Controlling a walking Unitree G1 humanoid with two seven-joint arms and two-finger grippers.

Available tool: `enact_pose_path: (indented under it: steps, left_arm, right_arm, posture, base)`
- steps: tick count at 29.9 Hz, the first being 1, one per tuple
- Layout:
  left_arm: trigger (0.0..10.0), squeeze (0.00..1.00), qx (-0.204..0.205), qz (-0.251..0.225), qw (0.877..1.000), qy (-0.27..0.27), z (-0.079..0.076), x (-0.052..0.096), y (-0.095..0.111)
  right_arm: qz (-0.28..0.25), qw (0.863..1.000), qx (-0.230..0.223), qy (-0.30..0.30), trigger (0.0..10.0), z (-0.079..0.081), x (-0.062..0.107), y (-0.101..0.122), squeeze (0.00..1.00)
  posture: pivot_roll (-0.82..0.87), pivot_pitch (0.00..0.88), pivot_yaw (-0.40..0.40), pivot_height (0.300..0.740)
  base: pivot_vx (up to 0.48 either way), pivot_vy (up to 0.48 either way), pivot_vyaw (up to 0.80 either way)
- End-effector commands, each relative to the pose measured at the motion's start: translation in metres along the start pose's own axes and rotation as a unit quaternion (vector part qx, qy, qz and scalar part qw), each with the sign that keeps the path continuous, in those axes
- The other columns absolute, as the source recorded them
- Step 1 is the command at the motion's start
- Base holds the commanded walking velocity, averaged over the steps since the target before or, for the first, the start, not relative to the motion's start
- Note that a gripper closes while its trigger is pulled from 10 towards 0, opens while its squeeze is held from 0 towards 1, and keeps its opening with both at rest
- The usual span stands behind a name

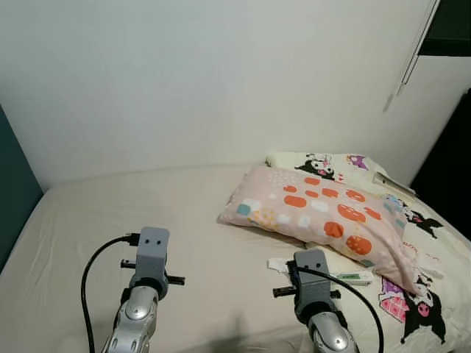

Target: Clean up the room

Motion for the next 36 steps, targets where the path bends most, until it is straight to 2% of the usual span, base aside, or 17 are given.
enact_pose_path:
  steps: [1,6,9,12,23,36]
  left_arm:
    - [10.0,0.0,0.016,0.006,1.0,-0.005,-0.005,0.004,-0.005]
    - [10.0,0.0,0.015,0.008,1.0,-0.006,-0.008,0.005,-0.007]
    - [10.0,0.0,0.014,0.008,1.0,-0.01,-0.01,0.005,-0.007]
    - [10.0,0.0,0.015,0.012,1.0,-0.011,-0.011,0.005,-0.008]
    - [10.0,0.0,0.02,-0.006,1.0,-0.011,-0.013,0.003,0.001]
    - [10.0,0.0,0.009,-0.012,1.0,-0.008,-0.011,0.003,0.004]
  right_arm:
    - [-0.001,1.0,0.0,0.004,10.0,0.004,0.0,-0.001,0.0]
    - [-0.005,1.0,0.003,0.005,10.0,0.004,-0.001,0.002,0.0]
    - [-0.012,1.0,0.021,0.011,10.0,0.003,-0.003,0.004,0.0]
    - [-0.013,0.999,0.039,0.01,10.0,0.002,-0.003,0.003,0.0]
    - [-0.026,0.999,0.037,0.012,10.0,-0.002,-0.01,0.011,0.0]
    - [-0.026,0.999,0.032,0.01,10.0,-0.004,-0.01,0.011,0.0]
  posture:
    - [-0.01,0.0,-0.034,0.74]
    - [-0.01,0.0,-0.035,0.74]
    - [-0.01,0.0,-0.036,0.74]
    - [-0.01,0.0,-0.038,0.74]
    - [-0.01,0.0,-0.041,0.74]
    - [-0.01,0.0,-0.039,0.74]
  base:
    - [0.0,0.0,0.0]
    - [0.0,0.0,0.0]
    - [0.0,0.0,0.0]
    - [0.0,0.0,0.8]
    - [0.0,0.0,0.77]
    - [0.0,0.0,0.0]
Point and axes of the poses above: a point about 5 cm out from each wrist's last joint towards the gripper, its own x axis pointing back from the gripper into the wrist, its own y axis along the axis of the wrist's last joint, z = x × y, the point moved 2 cm from there along -x, pointing out of the wrist towards the gripper, and after that the axes turned 1 degree about -x, right-handed, at the moved point
